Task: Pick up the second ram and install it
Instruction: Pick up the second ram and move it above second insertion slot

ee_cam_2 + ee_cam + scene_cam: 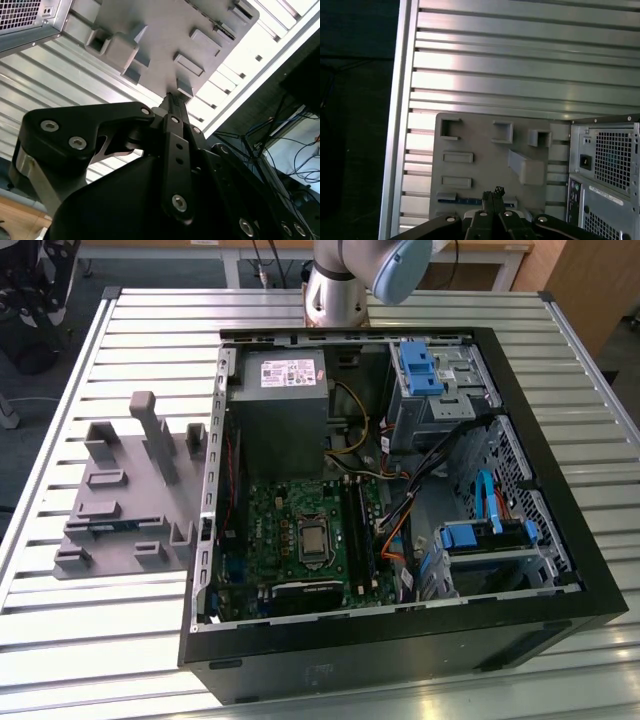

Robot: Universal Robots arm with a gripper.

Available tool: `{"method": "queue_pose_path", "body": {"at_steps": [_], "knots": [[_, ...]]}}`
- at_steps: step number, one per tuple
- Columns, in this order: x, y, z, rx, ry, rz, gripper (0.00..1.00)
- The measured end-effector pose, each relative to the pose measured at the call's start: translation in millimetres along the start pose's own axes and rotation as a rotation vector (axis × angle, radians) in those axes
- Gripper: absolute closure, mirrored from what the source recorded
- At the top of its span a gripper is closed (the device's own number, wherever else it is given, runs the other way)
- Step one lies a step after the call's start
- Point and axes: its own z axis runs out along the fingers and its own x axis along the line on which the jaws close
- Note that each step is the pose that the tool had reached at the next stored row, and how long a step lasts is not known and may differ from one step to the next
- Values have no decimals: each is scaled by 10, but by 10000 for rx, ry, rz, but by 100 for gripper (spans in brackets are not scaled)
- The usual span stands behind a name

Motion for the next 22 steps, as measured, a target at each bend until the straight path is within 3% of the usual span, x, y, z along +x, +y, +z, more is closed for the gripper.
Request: {"method": "queue_pose_path", "body": {"at_steps": [18,22], "knots": [[2,0,0,-10,65,-1442,89],[2,0,0,-11,67,-1490,89]]}}
